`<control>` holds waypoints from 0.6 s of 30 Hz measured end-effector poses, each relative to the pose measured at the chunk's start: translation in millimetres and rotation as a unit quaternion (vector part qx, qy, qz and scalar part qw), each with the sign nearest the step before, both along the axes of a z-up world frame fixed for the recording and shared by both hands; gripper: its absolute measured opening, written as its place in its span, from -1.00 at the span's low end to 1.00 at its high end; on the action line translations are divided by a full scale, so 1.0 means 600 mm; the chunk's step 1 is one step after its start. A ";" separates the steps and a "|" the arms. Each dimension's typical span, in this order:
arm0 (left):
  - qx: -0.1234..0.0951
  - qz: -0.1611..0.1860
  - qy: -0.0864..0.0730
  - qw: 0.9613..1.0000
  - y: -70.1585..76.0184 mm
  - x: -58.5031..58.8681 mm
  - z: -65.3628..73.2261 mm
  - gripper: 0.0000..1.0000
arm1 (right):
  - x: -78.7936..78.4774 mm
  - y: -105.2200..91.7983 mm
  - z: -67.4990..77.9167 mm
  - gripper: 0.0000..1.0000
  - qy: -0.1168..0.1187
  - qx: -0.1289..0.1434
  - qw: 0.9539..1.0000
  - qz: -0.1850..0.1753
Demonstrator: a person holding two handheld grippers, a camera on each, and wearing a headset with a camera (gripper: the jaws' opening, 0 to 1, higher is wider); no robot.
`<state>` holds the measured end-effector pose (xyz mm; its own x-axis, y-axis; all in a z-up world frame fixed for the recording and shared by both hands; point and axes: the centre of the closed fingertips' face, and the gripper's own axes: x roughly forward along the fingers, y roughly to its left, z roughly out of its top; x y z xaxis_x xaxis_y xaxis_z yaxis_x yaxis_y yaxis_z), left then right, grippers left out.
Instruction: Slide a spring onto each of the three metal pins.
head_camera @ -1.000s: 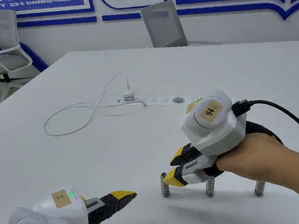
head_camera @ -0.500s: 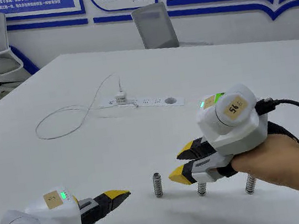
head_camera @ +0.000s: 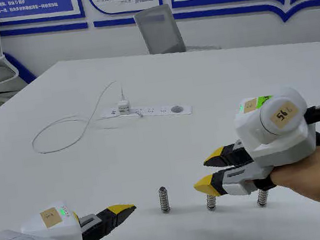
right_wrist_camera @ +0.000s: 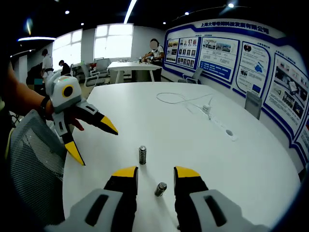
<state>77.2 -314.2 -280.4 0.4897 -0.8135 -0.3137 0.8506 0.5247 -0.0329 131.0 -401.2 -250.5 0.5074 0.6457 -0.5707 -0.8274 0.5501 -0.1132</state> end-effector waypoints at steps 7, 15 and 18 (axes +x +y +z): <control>0.003 -0.004 0.000 1.000 -0.005 -0.001 0.001 0.23 | -0.006 -0.033 0.005 -0.35 -0.006 0.005 1.000 -0.018; 0.004 -0.006 -0.001 1.000 -0.009 0.001 0.004 0.24 | -0.017 -0.075 0.011 -0.31 -0.009 0.015 0.999 -0.041; 0.007 -0.008 0.000 1.000 -0.010 0.000 0.003 0.24 | -0.019 -0.091 0.017 -0.30 -0.014 0.017 0.999 -0.049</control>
